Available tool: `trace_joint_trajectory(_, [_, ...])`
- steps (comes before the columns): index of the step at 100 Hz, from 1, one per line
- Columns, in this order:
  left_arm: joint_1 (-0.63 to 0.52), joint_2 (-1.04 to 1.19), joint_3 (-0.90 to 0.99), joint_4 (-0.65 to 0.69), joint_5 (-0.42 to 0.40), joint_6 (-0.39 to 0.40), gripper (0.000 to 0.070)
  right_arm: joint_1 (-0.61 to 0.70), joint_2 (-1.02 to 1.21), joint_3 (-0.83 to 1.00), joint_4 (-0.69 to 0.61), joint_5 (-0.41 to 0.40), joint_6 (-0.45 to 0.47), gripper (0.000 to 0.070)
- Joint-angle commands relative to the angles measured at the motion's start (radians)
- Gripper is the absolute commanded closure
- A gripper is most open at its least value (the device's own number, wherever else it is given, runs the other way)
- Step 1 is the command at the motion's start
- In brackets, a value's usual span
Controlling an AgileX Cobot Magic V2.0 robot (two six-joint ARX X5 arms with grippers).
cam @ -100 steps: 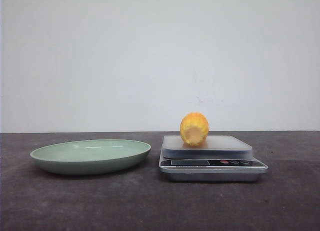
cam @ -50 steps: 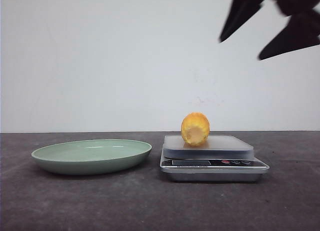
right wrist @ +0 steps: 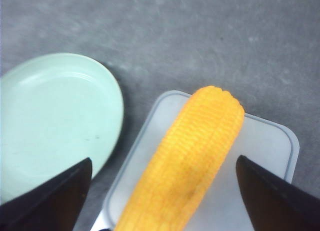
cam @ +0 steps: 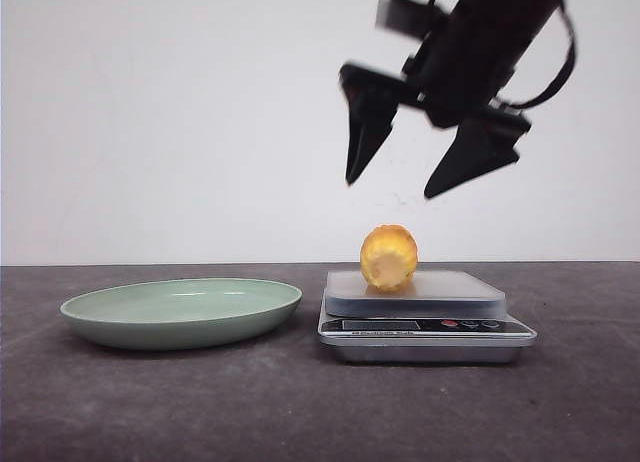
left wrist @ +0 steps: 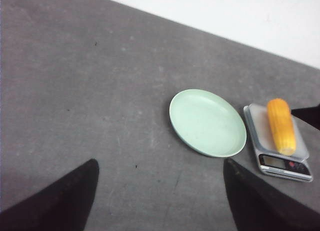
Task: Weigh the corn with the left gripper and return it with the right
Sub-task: 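Lower the right gripper over the corn cob on the scale, then grasp the corn cob with the right gripper and lift it off the scale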
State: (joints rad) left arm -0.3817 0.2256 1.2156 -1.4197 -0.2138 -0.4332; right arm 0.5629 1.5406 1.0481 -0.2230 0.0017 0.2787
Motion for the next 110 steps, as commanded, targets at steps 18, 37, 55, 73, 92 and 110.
trace_joint_trajectory(18, [-0.001, -0.006, 0.01, -0.023, -0.002, 0.039, 0.0226, 0.006, 0.134, 0.028, -0.005, 0.006, 0.055, 0.0139])
trace_joint_trajectory(37, [-0.001, -0.006, 0.01, -0.023, -0.003, 0.049, 0.0226, 0.018, 0.179, 0.027, -0.022, 0.006, 0.074, 0.0283])
trace_joint_trajectory(55, [-0.001, -0.006, 0.01, -0.024, -0.003, 0.051, 0.0226, 0.034, 0.178, 0.028, 0.001, 0.019, 0.074, 0.0489])
trace_joint_trajectory(73, [-0.001, -0.006, 0.01, -0.024, -0.003, 0.051, 0.0226, 0.051, 0.162, 0.029, 0.002, 0.051, 0.071, 0.07])
trace_joint_trajectory(92, [-0.001, -0.006, 0.01, -0.023, -0.003, 0.053, 0.0226, 0.113, 0.082, 0.074, 0.001, 0.053, 0.034, 0.07])
trace_joint_trajectory(110, [-0.001, -0.006, 0.01, -0.022, -0.003, 0.055, 0.0226, 0.216, 0.053, 0.238, -0.077, 0.048, 0.006, 0.07])
